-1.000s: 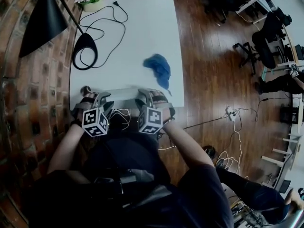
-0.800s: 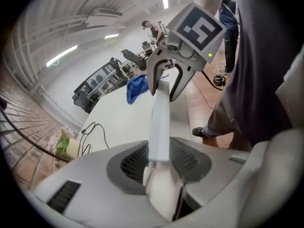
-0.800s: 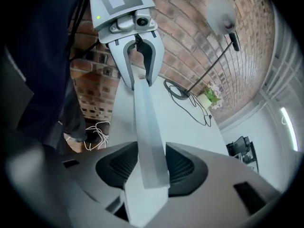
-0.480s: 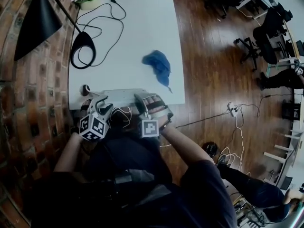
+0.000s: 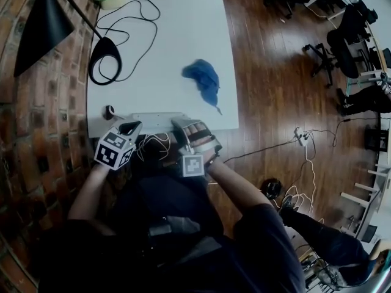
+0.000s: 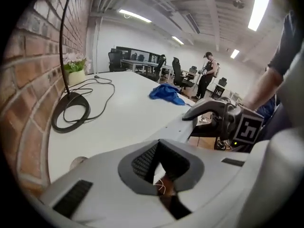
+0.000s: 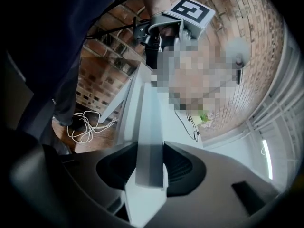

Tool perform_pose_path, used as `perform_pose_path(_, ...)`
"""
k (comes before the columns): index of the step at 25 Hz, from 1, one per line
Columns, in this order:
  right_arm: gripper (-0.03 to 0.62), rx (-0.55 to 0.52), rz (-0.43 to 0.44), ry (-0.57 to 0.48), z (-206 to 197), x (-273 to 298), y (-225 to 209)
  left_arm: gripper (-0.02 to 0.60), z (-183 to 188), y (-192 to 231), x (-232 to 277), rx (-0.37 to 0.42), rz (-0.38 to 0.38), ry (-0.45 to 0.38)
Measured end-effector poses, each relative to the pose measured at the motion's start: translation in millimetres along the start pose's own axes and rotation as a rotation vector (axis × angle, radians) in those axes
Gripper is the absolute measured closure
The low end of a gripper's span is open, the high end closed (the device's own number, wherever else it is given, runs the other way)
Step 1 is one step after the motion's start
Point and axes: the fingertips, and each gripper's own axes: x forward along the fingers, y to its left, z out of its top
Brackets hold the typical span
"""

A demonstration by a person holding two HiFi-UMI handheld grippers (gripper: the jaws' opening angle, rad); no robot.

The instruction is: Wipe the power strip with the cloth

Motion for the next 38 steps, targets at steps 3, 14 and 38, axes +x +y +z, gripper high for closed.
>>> perform_pose_path(3,0.435,0.022,0.005,-0.006,1,0,3,0.572,-3,-2,0,0.023,0.005,-0.016)
perform_pose_path(14,0.362,0.497,0.321,-0.005,-10,3,-8,0.571,-6,-10,13,0.126,0.04,-0.039)
perform_pose_path(38,0.326,0.499,0.246,0.034,-23,76,-60,0.574,34,48,44,-0.067,-0.031,0.106)
